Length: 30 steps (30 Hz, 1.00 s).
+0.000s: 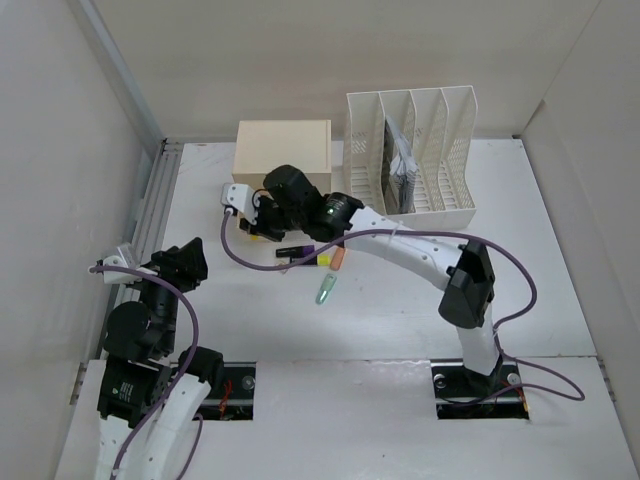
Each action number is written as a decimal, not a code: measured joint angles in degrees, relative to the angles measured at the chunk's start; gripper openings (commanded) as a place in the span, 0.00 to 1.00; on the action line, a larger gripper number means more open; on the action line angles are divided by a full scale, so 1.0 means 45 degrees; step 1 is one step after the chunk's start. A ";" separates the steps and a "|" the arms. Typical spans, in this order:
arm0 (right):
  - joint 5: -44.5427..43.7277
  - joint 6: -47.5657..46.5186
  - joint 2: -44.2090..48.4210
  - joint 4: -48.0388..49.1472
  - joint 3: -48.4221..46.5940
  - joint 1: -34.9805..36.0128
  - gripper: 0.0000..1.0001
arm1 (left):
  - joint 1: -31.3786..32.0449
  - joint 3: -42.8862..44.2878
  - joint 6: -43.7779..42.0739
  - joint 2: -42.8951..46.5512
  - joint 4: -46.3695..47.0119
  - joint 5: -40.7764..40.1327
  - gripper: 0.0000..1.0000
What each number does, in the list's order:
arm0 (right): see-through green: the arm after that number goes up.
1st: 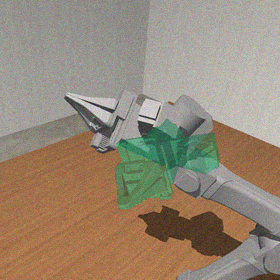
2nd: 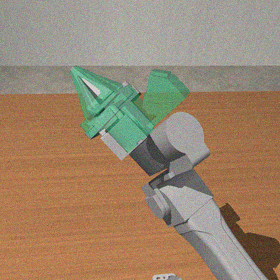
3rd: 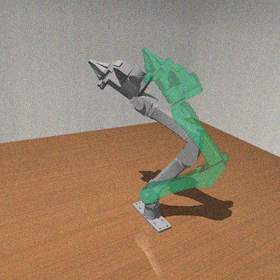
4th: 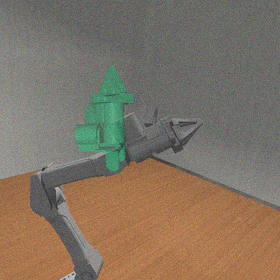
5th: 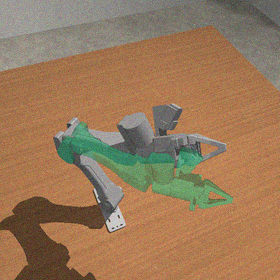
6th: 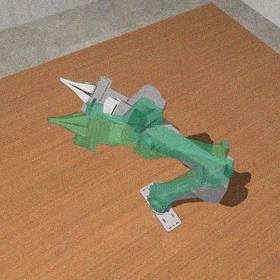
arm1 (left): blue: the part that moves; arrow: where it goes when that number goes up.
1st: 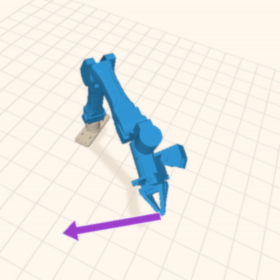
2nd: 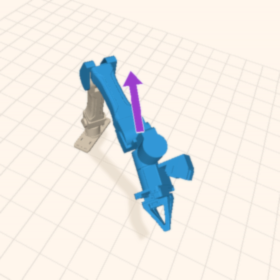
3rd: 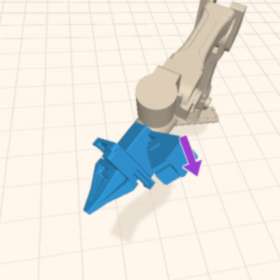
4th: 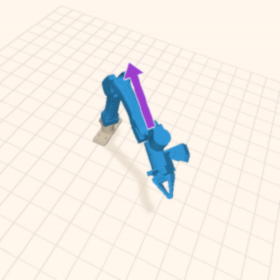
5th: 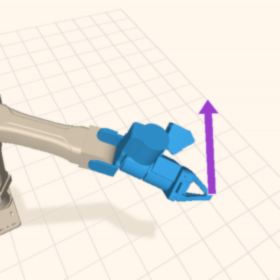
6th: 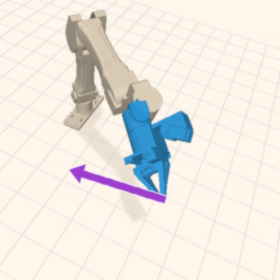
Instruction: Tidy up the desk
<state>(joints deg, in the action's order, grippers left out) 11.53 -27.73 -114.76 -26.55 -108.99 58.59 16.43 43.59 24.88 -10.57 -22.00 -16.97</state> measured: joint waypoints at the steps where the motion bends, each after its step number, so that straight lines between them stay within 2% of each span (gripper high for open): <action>1: -0.0019 -0.0078 0.0000 -0.0005 -0.0389 0.0000 0.03 | 0.0000 0.0000 0.0000 0.0000 0.0000 0.0000 0.54; 7: -0.0923 -0.0223 -0.0481 0.0131 -0.1894 0.0000 0.01 | 0.0000 0.0000 0.0000 0.0000 0.0000 0.0000 0.54; 18: -0.2273 -0.0029 -0.2157 0.1044 -0.1938 -0.0204 0.03 | 0.0000 -0.0005 0.0000 0.0097 0.0068 0.0024 0.54; 21: -0.2526 0.0058 -0.2307 0.1205 -0.1938 -0.0277 0.09 | 0.0000 -0.0005 0.0000 0.0107 0.0068 0.0049 0.54; 22: -0.2589 0.0078 -0.2331 0.1253 -0.1938 -0.0311 0.15 | 0.0000 -0.0005 0.0000 0.0107 0.0073 0.0049 0.54; 23: -0.2633 0.0121 -0.2336 0.1307 -0.1943 -0.0340 0.34 | 0.0000 -0.0005 0.0000 0.0112 0.0073 0.0053 0.54; 26: -0.2735 0.0204 -0.2341 0.1345 -0.2011 -0.0374 0.46 | 0.0000 -0.0005 0.0000 0.0117 0.0073 0.0053 0.54; 30: -0.2759 0.0267 -0.2341 0.1481 -0.2035 -0.0369 0.54 | 0.0000 -0.0005 0.0000 0.0121 0.0073 0.0053 0.54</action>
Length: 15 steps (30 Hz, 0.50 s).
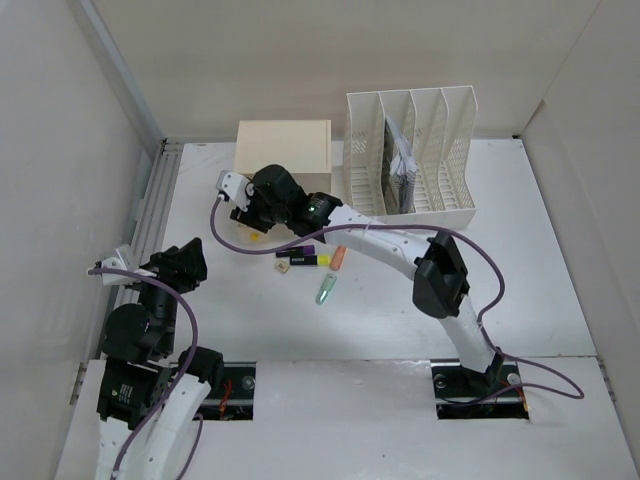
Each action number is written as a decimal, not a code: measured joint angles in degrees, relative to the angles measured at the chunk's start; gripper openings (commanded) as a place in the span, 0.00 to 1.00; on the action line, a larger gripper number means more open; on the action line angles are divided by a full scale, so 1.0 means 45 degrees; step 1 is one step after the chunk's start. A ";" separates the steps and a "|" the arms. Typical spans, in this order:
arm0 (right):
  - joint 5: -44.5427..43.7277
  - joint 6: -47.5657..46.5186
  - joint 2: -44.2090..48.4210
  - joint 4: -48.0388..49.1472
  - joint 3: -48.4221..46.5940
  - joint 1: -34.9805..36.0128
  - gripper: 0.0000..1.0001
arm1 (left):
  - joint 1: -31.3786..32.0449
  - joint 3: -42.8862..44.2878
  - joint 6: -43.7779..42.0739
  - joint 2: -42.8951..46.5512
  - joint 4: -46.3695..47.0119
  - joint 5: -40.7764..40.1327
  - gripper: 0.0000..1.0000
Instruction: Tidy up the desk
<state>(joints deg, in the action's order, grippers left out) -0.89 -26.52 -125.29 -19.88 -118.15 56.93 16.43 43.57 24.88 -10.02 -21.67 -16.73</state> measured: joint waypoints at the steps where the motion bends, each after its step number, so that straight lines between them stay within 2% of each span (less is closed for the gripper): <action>1: 0.0010 0.0005 0.0005 0.0000 0.0005 0.0000 0.54 | 0.0000 0.0000 0.0000 0.0000 0.0000 0.0000 0.54; 2: 0.0019 0.0039 0.0005 0.0000 0.0005 0.0000 0.54 | 0.0000 0.0000 0.0000 0.0000 0.0000 0.0000 0.54; 5: 0.0248 0.0185 0.0180 -0.0029 0.0112 -0.0015 0.38 | 0.0000 0.0000 0.0000 0.0000 0.0000 -0.0005 0.54; 6: 0.0491 0.0214 0.0389 0.0010 0.0355 -0.0073 0.22 | 0.0000 0.0000 0.0000 0.0010 0.0000 -0.0005 0.54; 7: 0.0986 0.0189 0.0714 0.0010 0.0733 -0.0121 0.14 | 0.0000 0.0000 0.0000 0.0044 0.0000 -0.0005 0.54; 10: 0.3191 -0.0330 0.2011 -0.0350 0.2016 -0.0423 0.10 | 0.0000 -0.0005 0.0000 0.0112 0.0005 -0.0005 0.54; 15: 0.7383 -0.2317 0.3963 -0.1457 0.3774 -0.1656 0.11 | 0.0000 -0.0024 0.0000 0.0209 0.0029 0.0000 0.54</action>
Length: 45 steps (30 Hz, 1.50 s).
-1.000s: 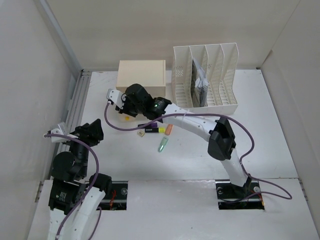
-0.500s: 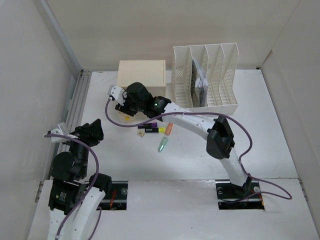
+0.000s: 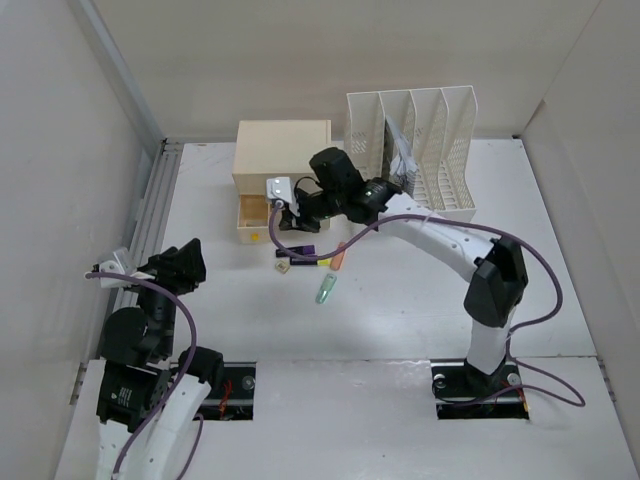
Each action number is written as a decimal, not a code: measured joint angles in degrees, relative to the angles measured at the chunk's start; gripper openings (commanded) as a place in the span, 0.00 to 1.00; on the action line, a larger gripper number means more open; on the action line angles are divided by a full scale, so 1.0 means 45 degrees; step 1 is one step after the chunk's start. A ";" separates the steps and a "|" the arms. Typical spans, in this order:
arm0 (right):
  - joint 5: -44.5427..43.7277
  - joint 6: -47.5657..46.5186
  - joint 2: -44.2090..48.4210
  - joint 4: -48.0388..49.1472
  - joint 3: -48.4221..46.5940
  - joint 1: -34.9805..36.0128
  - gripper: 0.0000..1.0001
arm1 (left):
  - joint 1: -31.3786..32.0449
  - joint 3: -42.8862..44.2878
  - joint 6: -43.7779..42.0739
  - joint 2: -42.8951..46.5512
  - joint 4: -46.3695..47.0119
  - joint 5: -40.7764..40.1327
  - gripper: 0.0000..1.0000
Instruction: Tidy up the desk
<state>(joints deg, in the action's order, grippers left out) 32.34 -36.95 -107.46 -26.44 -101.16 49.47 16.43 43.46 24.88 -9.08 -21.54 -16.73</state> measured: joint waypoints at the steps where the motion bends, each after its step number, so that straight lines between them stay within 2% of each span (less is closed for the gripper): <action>1: 0.0457 -0.0311 0.0146 -0.0126 0.0301 -0.0238 0.12 | 0.0000 0.0000 0.0000 0.0000 0.0019 0.0005 0.54; 4: 0.1146 -0.0899 -0.0199 -0.0160 0.0981 -0.0578 0.17 | 0.0000 -0.0010 0.0000 0.0000 0.0083 0.0005 0.54; 8: 0.0957 -0.0583 -0.1632 0.0102 0.1535 -0.0476 0.17 | 0.0000 -0.0053 0.0000 0.0000 0.0155 0.0005 0.54; 13: -0.0219 0.0646 -0.2671 0.0899 0.2176 -0.0233 0.21 | 0.0000 -0.0083 0.0000 0.0015 0.0160 0.0005 0.54; 21: -0.1462 0.2691 -0.2963 0.2487 0.2254 0.0180 0.36 | 0.0000 -0.0083 -0.0005 0.0214 0.0165 0.0005 0.56; 24: -0.1967 0.3415 -0.3327 0.2701 0.2254 0.0287 0.42 | 0.0000 -0.0083 0.0000 0.0253 0.0170 0.0005 0.56; 31: -0.3449 0.4872 -0.3716 0.3060 0.2259 0.0845 0.47 | 0.0000 -0.0083 -0.0005 0.0335 0.0170 0.0005 0.56; 33: -0.3895 0.5207 -0.3716 0.3089 0.2259 0.1005 0.52 | 0.0000 -0.0083 -0.0005 0.0335 0.0170 0.0005 0.56; 45: -0.6212 0.6222 -0.3725 0.3351 0.2254 0.1311 0.54 | 0.0000 -0.0083 -0.0005 0.0335 0.0170 0.0005 0.56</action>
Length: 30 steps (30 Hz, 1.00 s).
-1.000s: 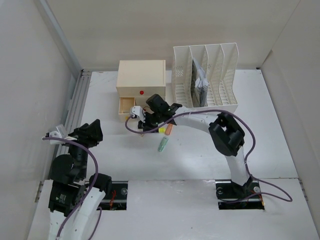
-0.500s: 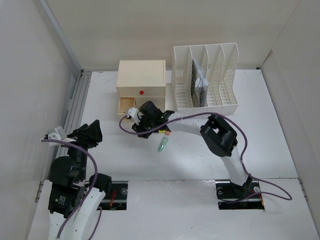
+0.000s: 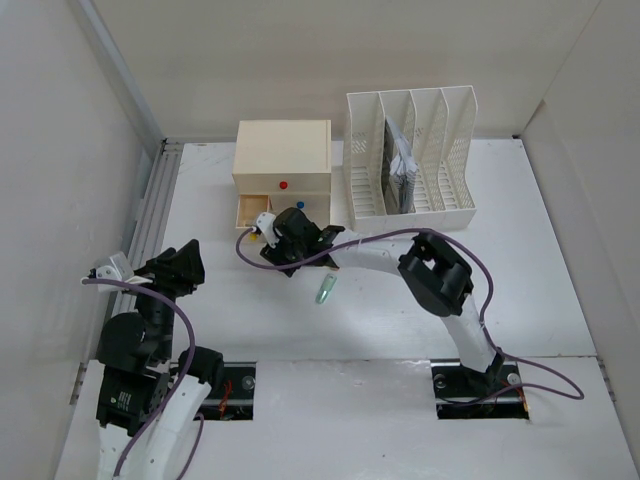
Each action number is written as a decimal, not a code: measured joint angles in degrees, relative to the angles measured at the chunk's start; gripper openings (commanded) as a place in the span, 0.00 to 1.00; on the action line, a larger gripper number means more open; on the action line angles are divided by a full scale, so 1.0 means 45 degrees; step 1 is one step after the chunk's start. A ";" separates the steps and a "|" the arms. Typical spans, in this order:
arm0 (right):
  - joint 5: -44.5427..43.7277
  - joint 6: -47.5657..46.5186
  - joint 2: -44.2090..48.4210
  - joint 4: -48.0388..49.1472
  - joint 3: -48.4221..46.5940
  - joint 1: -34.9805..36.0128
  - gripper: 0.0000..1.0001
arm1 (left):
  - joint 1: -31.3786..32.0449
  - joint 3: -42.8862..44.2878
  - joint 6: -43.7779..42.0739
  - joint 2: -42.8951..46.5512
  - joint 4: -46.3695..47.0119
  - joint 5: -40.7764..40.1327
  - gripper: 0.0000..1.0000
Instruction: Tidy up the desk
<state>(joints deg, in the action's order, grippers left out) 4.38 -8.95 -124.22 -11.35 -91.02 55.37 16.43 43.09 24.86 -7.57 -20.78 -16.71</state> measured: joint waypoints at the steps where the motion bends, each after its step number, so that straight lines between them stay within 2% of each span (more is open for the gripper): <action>1: -0.0121 0.0019 0.0000 0.0019 0.0000 0.0000 0.54 | 0.0000 0.0000 0.0000 0.0000 -0.0005 0.0000 0.56; 13: -0.0704 0.0277 0.0000 0.0160 0.0073 0.0107 0.54 | 0.0000 0.0000 0.0000 0.0000 0.0000 0.0000 0.56; 30: -0.1365 0.0578 0.0413 0.1666 0.1467 0.0393 0.54 | 0.0000 0.0000 0.0000 0.0000 -0.0005 0.0000 0.56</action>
<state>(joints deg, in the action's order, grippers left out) -1.76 -6.35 -122.37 -3.86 -84.42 57.14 16.43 43.09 24.86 -7.57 -20.80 -16.71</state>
